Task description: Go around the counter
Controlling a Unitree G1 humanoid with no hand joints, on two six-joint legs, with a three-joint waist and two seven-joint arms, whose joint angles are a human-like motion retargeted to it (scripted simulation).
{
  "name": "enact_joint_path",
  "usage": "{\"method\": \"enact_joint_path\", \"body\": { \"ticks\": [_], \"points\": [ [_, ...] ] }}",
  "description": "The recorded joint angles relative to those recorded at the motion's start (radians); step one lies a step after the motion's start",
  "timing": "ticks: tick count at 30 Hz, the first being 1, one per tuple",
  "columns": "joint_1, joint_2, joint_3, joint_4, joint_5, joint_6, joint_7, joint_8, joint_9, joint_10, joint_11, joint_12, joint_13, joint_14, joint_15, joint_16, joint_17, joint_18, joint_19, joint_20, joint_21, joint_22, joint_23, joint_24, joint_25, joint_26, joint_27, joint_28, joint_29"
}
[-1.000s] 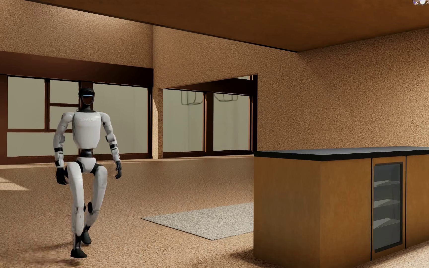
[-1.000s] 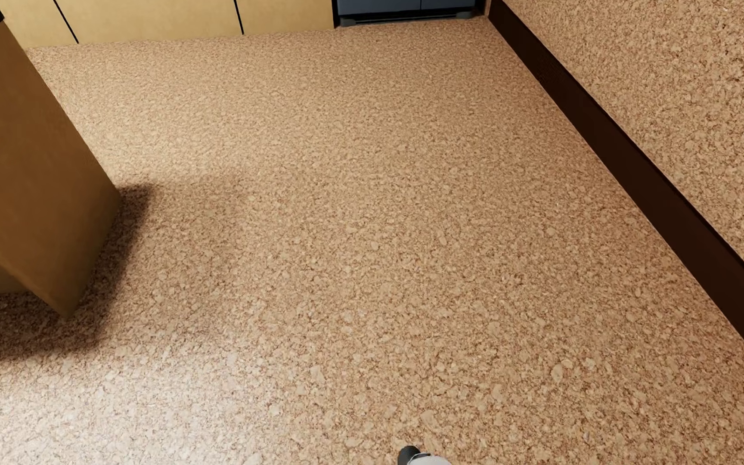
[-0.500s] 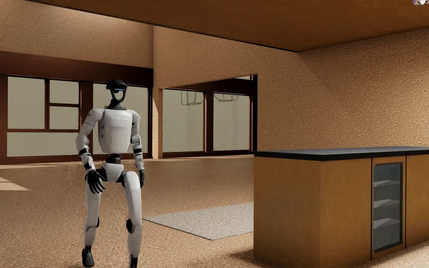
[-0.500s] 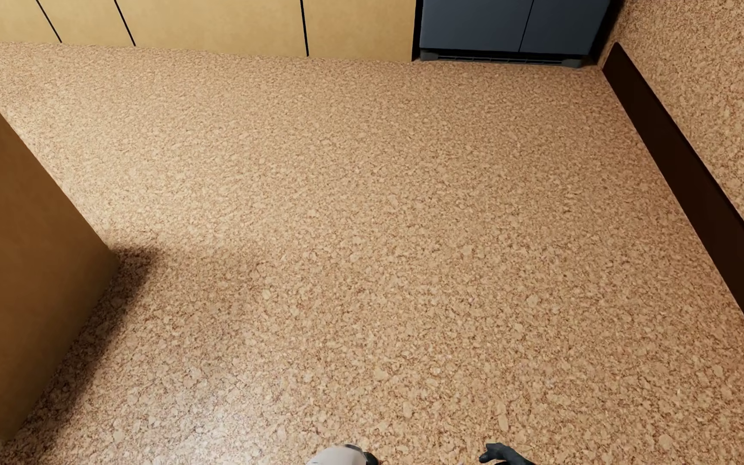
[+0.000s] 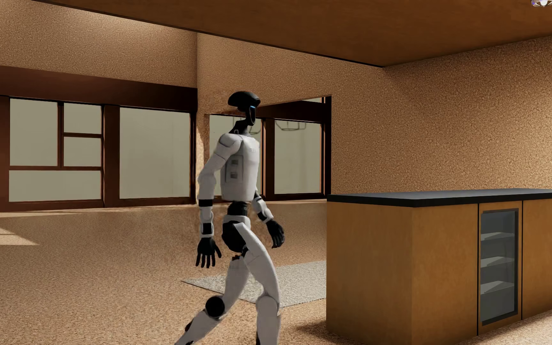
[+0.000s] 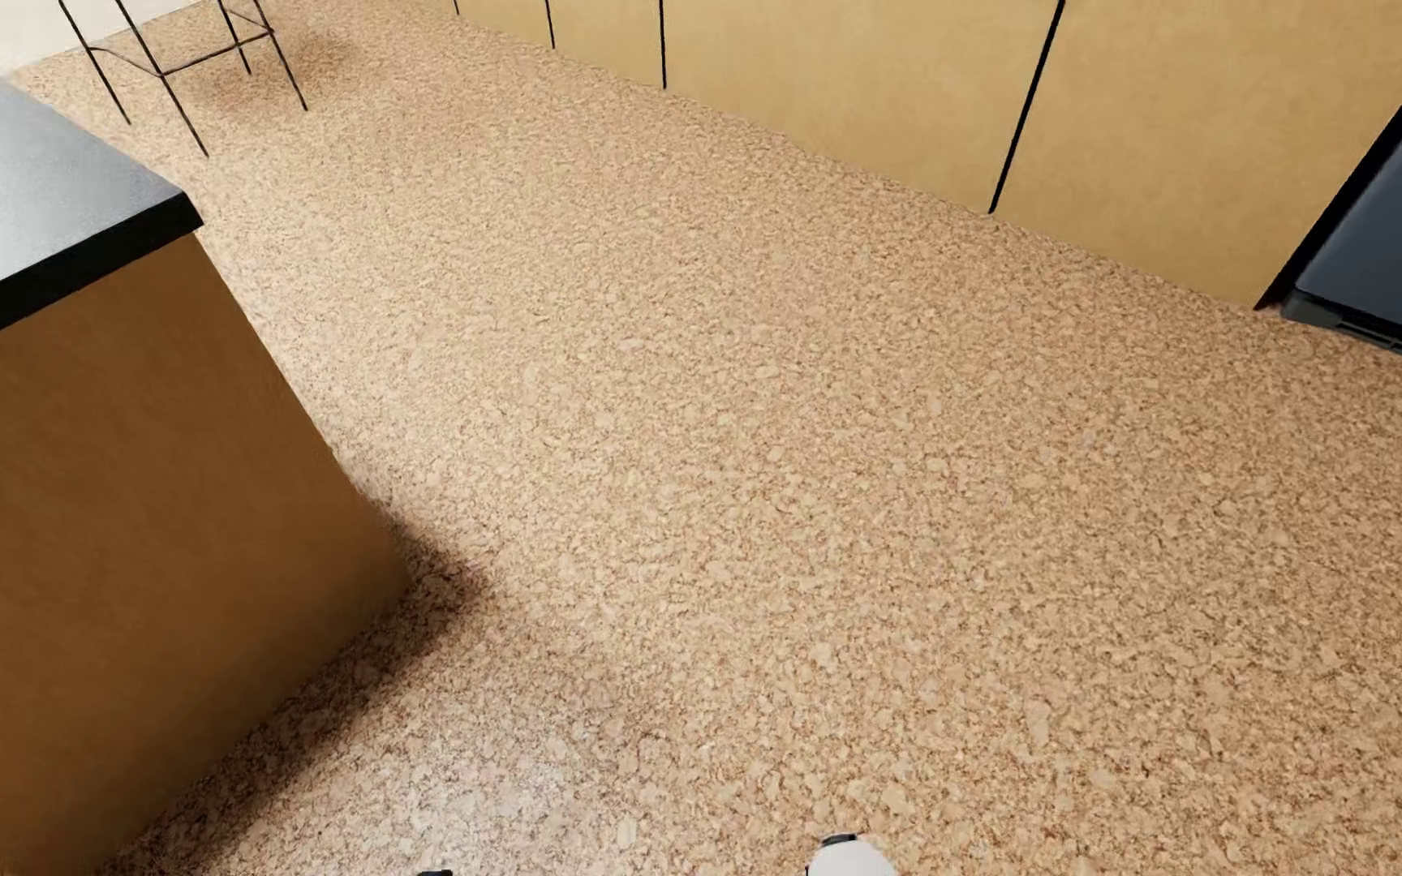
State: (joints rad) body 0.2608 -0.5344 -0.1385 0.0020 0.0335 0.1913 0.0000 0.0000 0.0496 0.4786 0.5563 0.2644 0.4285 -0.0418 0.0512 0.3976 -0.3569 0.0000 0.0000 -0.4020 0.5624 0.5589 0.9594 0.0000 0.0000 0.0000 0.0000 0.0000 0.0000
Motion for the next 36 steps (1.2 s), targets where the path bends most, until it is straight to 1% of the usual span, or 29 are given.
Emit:
{"method": "enact_joint_path", "body": {
  "ticks": [1,2,3,5,6,7,9,10,11,13,15,16,18,19,21,22,24,25,26,27,28,29,30,31,32,33,34,35,36],
  "points": [
    [0.028,-0.04,-0.022,0.035,-0.023,-0.012,0.0,0.0,-0.012,0.005,-0.083,-0.005,0.0,0.049,-0.198,0.013,0.01,0.0,0.0,0.018,-0.006,-0.054,0.009,0.0,0.0,0.0,0.0,0.0,0.0],
    [0.062,-0.062,-0.049,0.076,-0.039,-0.014,0.0,0.0,-0.009,0.021,-0.096,-0.008,-0.003,0.118,-0.304,0.015,0.007,0.0,0.0,0.031,-0.008,-0.081,0.002,0.0,0.0,0.0,0.0,0.0,0.0],
    [0.092,-0.086,-0.068,0.112,-0.035,-0.009,0.0,0.0,-0.009,0.044,-0.068,-0.004,-0.009,0.216,-0.261,0.009,0.0,0.0,0.0,0.041,-0.016,-0.075,0.002,0.0,0.0,0.0,0.0,0.0,0.0],
    [0.057,-0.15,-0.037,0.157,0.032,0.017,0.0,0.0,-0.048,0.198,0.068,0.029,-0.042,0.477,0.072,-0.019,-0.015,0.0,0.0,0.044,-0.023,0.024,0.028,0.0,0.0,0.0,0.0,0.0,0.0],
    [-0.019,-0.143,-0.005,0.168,0.077,0.032,0.0,0.0,-0.047,0.364,0.168,0.039,-0.068,0.529,0.148,-0.033,-0.023,0.0,0.0,0.032,-0.028,0.102,0.041,0.0,0.0,0.0,0.0,0.0,0.0],
    [-0.122,-0.076,0.028,0.165,0.124,0.039,0.0,0.0,-0.021,0.574,0.222,0.035,-0.105,0.403,0.134,-0.04,-0.034,0.0,0.0,0.005,-0.033,0.177,0.045,0.0,0.0,0.0,0.0,0.0,0.0],
    [-0.346,0.186,0.112,0.132,0.169,0.013,0.0,0.0,0.025,0.864,0.133,0.039,-0.186,-0.053,0.039,-0.036,-0.052,0.0,0.0,-0.051,-0.05,0.281,0.028,0.0,0.0,0.0,0.0,0.0,0.0],
    [-0.444,0.328,0.171,0.108,0.161,-0.014,0.0,0.0,0.038,0.871,0.064,0.059,-0.213,-0.191,-0.034,-0.025,-0.069,0.0,0.0,-0.065,-0.045,0.307,-0.018,0.0,0.0,0.0,0.0,0.0,0.0],
    [-0.513,0.475,0.235,0.093,0.144,-0.038,0.0,0.0,0.056,0.786,-0.01,0.083,-0.232,-0.251,-0.113,-0.01,-0.089,0.0,0.0,-0.072,-0.049,0.328,-0.083,0.0,0.0,0.0,0.0,0.0,0.0],
    [-0.657,0.681,0.341,0.098,0.107,-0.073,0.0,0.0,0.055,0.493,-0.121,0.125,-0.304,-0.242,-0.273,0.014,-0.102,0.0,0.0,-0.043,-0.113,0.361,-0.147,0.0,0.0,0.0,0.0,0.0,0.0],
    [-0.737,0.81,0.422,0.13,0.086,-0.079,0.0,0.0,0.035,0.119,-0.161,0.144,-0.395,-0.184,-0.389,0.026,-0.121,0.0,0.0,-0.017,-0.149,0.397,-0.215,0.0,0.0,0.0,0.0,0.0,0.0],
    [-0.772,0.858,0.453,0.151,0.075,-0.079,0.0,0.0,0.024,0.019,-0.154,0.155,-0.43,-0.191,-0.409,0.03,-0.129,0.0,0.0,-0.004,-0.164,0.413,-0.241,0.0,0.0,0.0,0.0,0.0,0.0],
    [-0.822,0.946,0.513,0.169,0.007,-0.1,0.0,0.0,0.03,0.111,-0.085,0.178,-0.442,-0.194,-0.341,0.034,-0.123,0.0,0.0,0.008,-0.204,0.446,-0.292,0.0,0.0,0.0,0.0,0.0,0.0],
    [-0.839,0.949,0.524,0.155,-0.023,-0.12,0.0,0.0,0.019,0.22,0.012,0.186,-0.421,-0.155,-0.226,0.031,-0.103,0.0,0.0,0.006,-0.219,0.475,-0.3,0.0,0.0,0.0,0.0,0.0,0.0],
    [-0.801,0.839,0.477,0.074,-0.062,-0.169,0.0,0.0,0.02,0.394,0.383,0.177,-0.354,-0.118,0.115,0.019,-0.054,0.0,0.0,-0.013,-0.212,0.528,-0.266,0.0,0.0,0.0,0.0,0.0,0.0],
    [-0.712,0.749,0.433,0.022,-0.061,-0.177,0.0,0.0,0.047,0.4,0.607,0.165,-0.324,-0.158,0.169,0.009,-0.044,0.0,0.0,-0.006,-0.179,0.513,-0.245,0.0,0.0,0.0,0.0,0.0,0.0],
    [-0.514,0.511,0.33,-0.006,-0.003,-0.155,0.0,0.0,0.062,0.306,0.848,0.141,-0.278,-0.197,0.035,-0.018,-0.004,0.0,0.0,0.018,-0.114,0.425,-0.143,0.0,0.0,0.0,0.0,0.0,0.0],
    [-0.408,0.403,0.264,0.002,0.038,-0.129,0.0,0.0,0.06,0.232,0.801,0.133,-0.229,-0.198,0.035,-0.032,0.013,0.0,0.0,0.04,-0.123,0.353,-0.103,0.0,0.0,0.0,0.0,0.0,0.0],
    [-0.302,0.319,0.195,0.007,0.058,-0.113,0.0,0.0,0.061,0.159,0.655,0.124,-0.183,-0.199,0.093,-0.036,0.014,0.0,0.0,0.056,-0.086,0.27,-0.066,0.0,0.0,0.0,0.0,0.0,0.0],
    [-0.209,0.249,0.134,0.023,0.072,-0.099,0.0,0.0,0.059,0.101,0.445,0.106,-0.14,-0.203,0.166,-0.035,0.012,0.0,0.0,0.065,-0.051,0.187,-0.033,0.0,0.0,0.0,0.0,0.0,0.0],
    [-0.138,0.193,0.085,0.037,0.069,-0.094,0.0,0.0,0.056,0.064,0.223,0.074,-0.102,-0.216,0.171,-0.03,0.008,0.0,0.0,0.068,-0.03,0.113,-0.003,0.0,0.0,0.0,0.0,0.0,0.0],
    [-0.082,0.15,0.044,0.041,0.052,-0.1,0.0,0.0,0.049,0.044,0.036,0.03,-0.079,-0.241,0.027,-0.018,0.0,0.0,0.0,0.07,0.026,0.049,0.028,0.0,0.0,0.0,0.0,0.0,0.0],
    [-0.029,0.119,0.007,0.048,0.033,-0.107,0.0,0.0,0.044,0.038,-0.069,-0.012,-0.058,-0.276,-0.225,-0.006,-0.014,0.0,0.0,0.077,0.106,0.0,0.052,0.0,0.0,0.0,0.0,0.0,0.0],
    [0.02,0.084,-0.034,0.059,0.006,-0.112,0.0,0.0,0.042,0.045,-0.083,-0.042,-0.028,-0.304,-0.398,-0.001,-0.022,0.0,0.0,0.099,0.137,-0.04,0.062,0.0,0.0,0.0,0.0,0.0,0.0],
    [0.07,0.052,-0.068,0.073,-0.012,-0.109,0.0,0.0,0.048,0.055,-0.075,-0.06,-0.005,-0.301,-0.389,-0.003,-0.027,0.0,0.0,0.128,0.162,-0.06,0.078,0.0,0.0,0.0,0.0,0.0,0.0],
    [0.109,0.022,-0.089,0.099,-0.002,-0.097,0.0,0.0,0.05,0.088,-0.055,-0.058,0.013,-0.242,-0.231,-0.011,-0.029,0.0,0.0,0.156,0.175,-0.065,0.098,0.0,0.0,0.0,0.0,0.0,0.0],
    [0.104,-0.006,-0.095,0.13,0.026,-0.079,0.0,0.0,0.031,0.164,-0.007,-0.042,0.028,-0.123,-0.004,-0.022,-0.025,0.0,0.0,0.174,0.169,-0.052,0.116,0.0,0.0,0.0,0.0,0.0,0.0],
    [0.07,-0.012,-0.075,0.163,0.075,-0.05,0.0,0.0,0.011,0.289,0.054,-0.02,0.038,0.035,0.161,-0.035,-0.018,0.0,0.0,0.176,0.164,-0.019,0.136,0.0,0.0,0.0,0.0,0.0,0.0],
    [0.021,0.023,-0.036,0.187,0.13,-0.022,0.0,0.0,0.018,0.459,0.121,-0.001,0.032,0.169,0.198,-0.05,-0.02,0.0,0.0,0.155,0.177,0.038,0.142,0.0,0.0,0.0,0.0,0.0,0.0]
  ]
}}
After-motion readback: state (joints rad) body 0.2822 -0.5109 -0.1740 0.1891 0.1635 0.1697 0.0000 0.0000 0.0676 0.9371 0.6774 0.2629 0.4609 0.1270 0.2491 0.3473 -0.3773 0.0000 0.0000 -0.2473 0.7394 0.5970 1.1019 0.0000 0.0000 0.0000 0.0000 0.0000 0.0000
